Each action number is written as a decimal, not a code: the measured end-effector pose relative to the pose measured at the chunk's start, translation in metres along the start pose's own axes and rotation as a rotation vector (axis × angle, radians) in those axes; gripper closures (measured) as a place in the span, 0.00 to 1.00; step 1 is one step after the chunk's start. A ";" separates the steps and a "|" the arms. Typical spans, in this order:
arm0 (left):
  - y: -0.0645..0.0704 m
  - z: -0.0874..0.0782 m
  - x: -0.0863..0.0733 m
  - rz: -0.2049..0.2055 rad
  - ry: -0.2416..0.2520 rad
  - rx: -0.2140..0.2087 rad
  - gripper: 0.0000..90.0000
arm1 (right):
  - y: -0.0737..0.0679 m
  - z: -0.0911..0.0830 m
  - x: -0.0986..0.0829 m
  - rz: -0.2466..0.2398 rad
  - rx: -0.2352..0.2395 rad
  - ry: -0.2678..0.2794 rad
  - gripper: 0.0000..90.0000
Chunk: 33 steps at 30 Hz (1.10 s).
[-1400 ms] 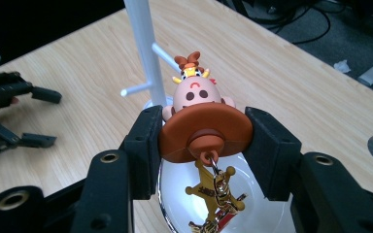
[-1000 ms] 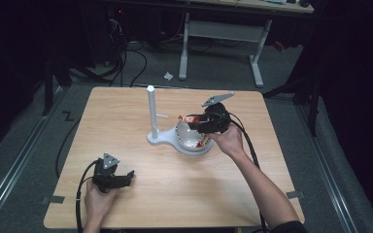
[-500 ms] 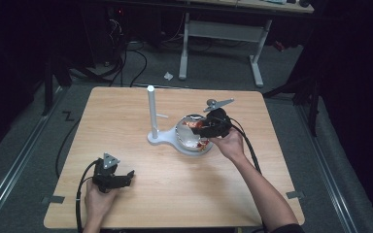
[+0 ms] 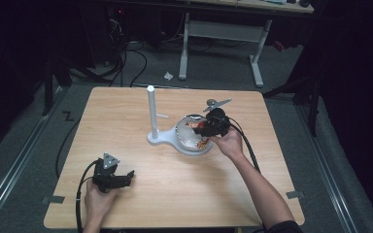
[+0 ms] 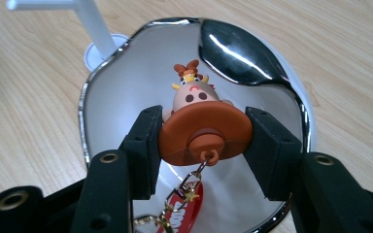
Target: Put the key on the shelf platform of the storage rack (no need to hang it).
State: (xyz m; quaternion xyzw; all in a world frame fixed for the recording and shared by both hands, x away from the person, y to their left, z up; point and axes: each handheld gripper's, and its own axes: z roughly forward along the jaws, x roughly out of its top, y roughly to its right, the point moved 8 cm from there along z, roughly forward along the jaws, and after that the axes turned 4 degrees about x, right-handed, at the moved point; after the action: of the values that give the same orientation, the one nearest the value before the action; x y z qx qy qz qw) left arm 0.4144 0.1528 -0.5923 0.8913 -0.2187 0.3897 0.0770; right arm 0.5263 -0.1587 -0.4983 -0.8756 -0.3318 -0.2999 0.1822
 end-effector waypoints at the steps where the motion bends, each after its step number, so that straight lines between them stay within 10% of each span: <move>1: 0.000 0.000 0.000 0.000 0.000 0.000 0.17 | 0.002 0.001 0.000 0.001 0.003 -0.002 0.57; 33: 0.000 0.000 0.000 0.000 0.000 0.001 0.17 | 0.002 0.012 0.009 0.006 0.033 0.055 0.42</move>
State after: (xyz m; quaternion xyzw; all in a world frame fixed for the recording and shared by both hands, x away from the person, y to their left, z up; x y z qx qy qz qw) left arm 0.4144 0.1527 -0.5923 0.8914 -0.2184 0.3897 0.0767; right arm 0.5374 -0.1496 -0.5018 -0.8648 -0.3292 -0.3177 0.2067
